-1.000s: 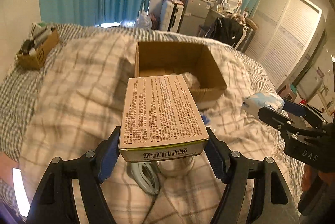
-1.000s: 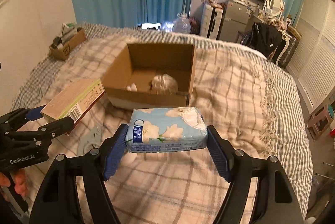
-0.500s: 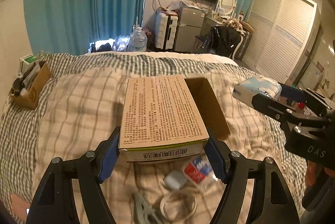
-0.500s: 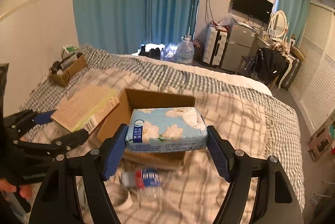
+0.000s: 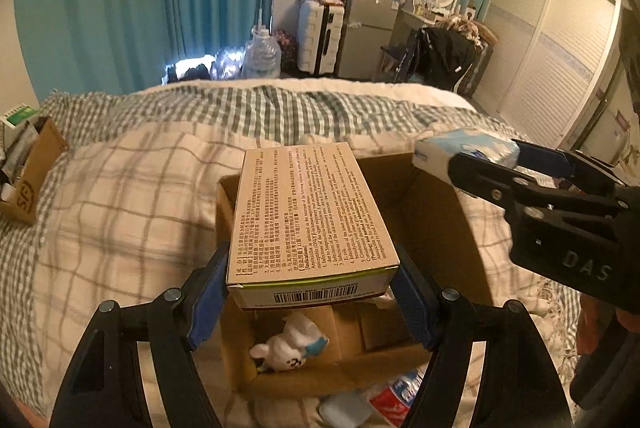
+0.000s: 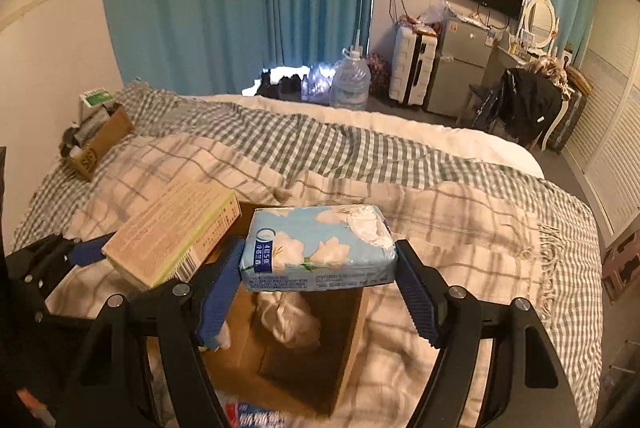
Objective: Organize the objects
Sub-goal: 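Carry the tissue pack and product box over the cardboard box and release both, then lift both open tools away from the cardboard box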
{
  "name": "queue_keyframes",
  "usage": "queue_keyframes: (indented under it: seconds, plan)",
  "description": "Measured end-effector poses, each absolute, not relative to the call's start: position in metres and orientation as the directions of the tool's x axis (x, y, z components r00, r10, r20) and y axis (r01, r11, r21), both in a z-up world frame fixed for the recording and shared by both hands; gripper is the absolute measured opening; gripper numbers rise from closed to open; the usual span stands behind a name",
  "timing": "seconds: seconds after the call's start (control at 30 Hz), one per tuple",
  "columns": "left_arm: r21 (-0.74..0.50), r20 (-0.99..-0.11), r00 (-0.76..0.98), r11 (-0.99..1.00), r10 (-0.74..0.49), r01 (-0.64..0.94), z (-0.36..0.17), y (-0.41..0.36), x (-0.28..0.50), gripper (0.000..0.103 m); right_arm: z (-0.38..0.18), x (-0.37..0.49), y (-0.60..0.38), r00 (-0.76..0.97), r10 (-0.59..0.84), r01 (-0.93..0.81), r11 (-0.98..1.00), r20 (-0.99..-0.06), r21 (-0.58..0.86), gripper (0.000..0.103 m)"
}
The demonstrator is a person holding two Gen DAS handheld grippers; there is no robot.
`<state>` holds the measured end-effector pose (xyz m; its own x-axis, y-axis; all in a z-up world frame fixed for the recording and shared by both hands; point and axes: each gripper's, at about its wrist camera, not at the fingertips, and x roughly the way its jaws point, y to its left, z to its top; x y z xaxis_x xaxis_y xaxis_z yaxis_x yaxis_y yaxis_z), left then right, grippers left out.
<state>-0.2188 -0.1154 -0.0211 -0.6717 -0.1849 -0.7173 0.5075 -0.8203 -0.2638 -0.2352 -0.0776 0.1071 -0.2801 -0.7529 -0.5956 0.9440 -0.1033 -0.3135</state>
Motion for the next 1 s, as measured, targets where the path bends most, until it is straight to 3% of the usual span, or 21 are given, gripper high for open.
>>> queue_keyframes:
  seconds: [0.33,0.47,0.57,0.6,0.8,1.0]
  plan:
    - [-0.284,-0.747,-0.65,-0.818,-0.139,0.501,-0.06,-0.123,-0.235,0.077,0.065,-0.254,-0.102,-0.269,-0.706,0.952,-0.091,-0.655,-0.293,0.073]
    - [-0.293,-0.742,-0.657,-0.82,-0.129,0.492,-0.057,-0.121,-0.233,0.078,0.068,-0.249,-0.096,-0.306,-0.712,0.938,-0.113,-0.632,-0.327,0.076]
    - [-0.308,-0.734,-0.669,-0.819,-0.12,0.485,-0.046,-0.116,-0.226,0.092,0.085,-0.25,-0.083,-0.308,-0.736,0.941,-0.144,-0.603,-0.305,0.091]
    - [-0.31,-0.729,-0.672,-0.814,-0.129,0.492,-0.042,-0.115,-0.221,0.098,0.092,-0.248,-0.078,-0.308,-0.743,0.942,-0.149,-0.594,-0.301,0.091]
    - [-0.293,-0.719,-0.669,-0.79,-0.189,0.538,-0.009,-0.109,-0.185,0.1,0.132,-0.23,-0.033,-0.32,-0.78,0.933,-0.161,-0.537,-0.322,0.094]
    - [-0.253,-0.654,-0.698,-0.785,-0.292,0.566,0.053,-0.087,-0.128,0.103,0.177,-0.207,0.037,-0.293,-0.832,0.939,-0.158,-0.471,-0.306,0.099]
